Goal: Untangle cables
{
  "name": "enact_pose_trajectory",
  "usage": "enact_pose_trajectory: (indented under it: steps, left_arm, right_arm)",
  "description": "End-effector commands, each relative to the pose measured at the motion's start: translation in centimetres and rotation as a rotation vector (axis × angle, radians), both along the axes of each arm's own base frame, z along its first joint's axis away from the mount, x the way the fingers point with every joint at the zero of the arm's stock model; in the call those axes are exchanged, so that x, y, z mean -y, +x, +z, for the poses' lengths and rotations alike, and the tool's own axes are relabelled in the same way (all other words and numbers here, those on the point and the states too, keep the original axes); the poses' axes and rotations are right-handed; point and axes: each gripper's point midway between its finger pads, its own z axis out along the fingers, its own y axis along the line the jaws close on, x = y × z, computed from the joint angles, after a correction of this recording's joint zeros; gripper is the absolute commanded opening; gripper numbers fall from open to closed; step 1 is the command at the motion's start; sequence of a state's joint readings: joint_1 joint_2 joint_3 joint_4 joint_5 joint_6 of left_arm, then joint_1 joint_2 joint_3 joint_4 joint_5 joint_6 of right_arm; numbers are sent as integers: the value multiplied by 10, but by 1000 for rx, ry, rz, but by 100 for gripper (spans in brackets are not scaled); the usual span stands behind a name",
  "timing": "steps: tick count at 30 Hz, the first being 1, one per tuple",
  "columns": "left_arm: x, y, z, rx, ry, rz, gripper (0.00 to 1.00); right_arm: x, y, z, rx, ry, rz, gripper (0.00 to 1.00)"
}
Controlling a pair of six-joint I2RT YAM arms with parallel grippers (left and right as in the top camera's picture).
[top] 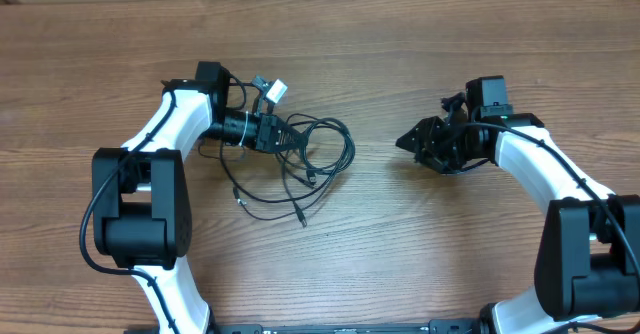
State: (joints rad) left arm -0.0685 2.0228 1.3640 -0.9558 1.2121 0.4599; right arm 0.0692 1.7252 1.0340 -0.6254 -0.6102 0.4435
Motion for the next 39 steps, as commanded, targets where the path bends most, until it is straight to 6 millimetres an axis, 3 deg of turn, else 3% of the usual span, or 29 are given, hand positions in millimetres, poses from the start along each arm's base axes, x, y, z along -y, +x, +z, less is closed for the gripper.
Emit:
enact_pose_trajectory:
  steps: [1, 7, 11, 22, 33, 39]
  left_arm:
    - [15, -3, 18, 78, -134, -47, 4]
    - [19, -5, 18, 78, -132, -61, 4]
    - [19, -6, 16, 78, -123, -61, 4]
    - [12, 4, -13, 80, 59, -46, 4]
    - [23, 1, -15, 78, 71, -67, 4]
    - [24, 1, -18, 74, 90, -65, 5]
  right_arm:
    - [-31, -4, 19, 57, 91, 107, 53]
    - [-76, -18, 34, 100, 188, 248, 53]
    - [-93, -30, 40, 104, 236, 315, 49]
    - [-108, -56, 66, 146, 430, 479, 48]
    - [-127, -69, 69, 159, 446, 548, 48]
    - [-138, -64, 76, 182, 470, 547, 47]
